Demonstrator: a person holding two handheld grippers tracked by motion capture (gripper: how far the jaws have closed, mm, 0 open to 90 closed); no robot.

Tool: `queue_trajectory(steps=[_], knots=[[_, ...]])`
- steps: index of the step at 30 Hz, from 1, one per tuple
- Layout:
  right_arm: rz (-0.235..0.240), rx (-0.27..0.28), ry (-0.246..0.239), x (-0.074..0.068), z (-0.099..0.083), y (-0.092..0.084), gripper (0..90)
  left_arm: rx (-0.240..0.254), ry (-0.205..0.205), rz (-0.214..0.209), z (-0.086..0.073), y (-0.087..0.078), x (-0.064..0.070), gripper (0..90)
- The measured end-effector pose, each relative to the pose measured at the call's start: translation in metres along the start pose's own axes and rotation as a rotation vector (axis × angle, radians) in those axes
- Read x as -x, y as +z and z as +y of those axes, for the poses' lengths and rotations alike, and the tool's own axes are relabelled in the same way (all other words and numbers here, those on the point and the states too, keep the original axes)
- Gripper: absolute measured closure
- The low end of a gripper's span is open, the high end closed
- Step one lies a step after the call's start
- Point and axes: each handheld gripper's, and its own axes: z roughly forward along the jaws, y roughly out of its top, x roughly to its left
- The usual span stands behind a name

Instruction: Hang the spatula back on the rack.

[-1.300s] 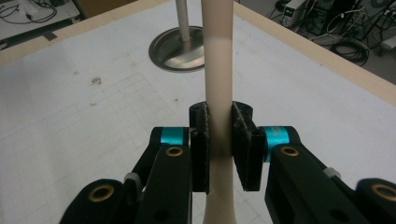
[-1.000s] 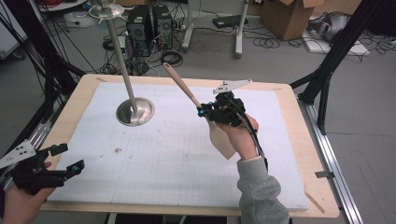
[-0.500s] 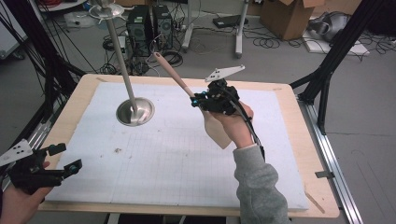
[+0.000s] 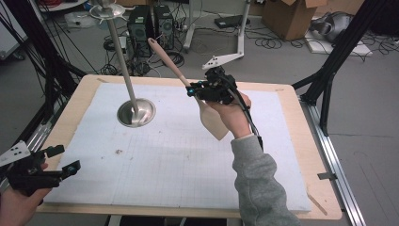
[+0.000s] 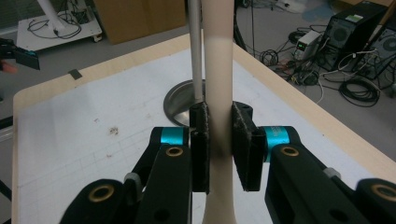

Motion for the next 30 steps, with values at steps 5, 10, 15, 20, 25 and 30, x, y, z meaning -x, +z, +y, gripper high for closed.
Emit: queue_trajectory(steps=[5,10,15,20,25,30], knots=[[0.007,0.011,-0.01,-0.002,0.01,-0.002,78.8,0.005,-0.006,0.003,0.0,-0.003,-0.001,2.3],[0.01,0.013,-0.024,-0.004,0.021,-0.002,78.7,0.012,-0.013,0.006,0.0,-0.005,-0.003,2.3],[0.015,0.03,-0.026,-0.005,0.028,-0.001,78.8,0.009,-0.022,0.009,-0.003,-0.005,-0.006,2.3],[0.025,0.039,-0.026,-0.005,0.035,0.001,78.8,0.005,-0.036,0.0,-0.005,-0.003,-0.008,2.3],[0.034,0.054,-0.044,-0.009,0.045,0.003,78.8,0.013,-0.035,0.001,-0.005,-0.006,-0.008,2.3],[0.042,0.058,-0.046,-0.009,0.051,0.007,78.8,0.02,-0.042,0.007,-0.006,-0.009,-0.009,2.3]])
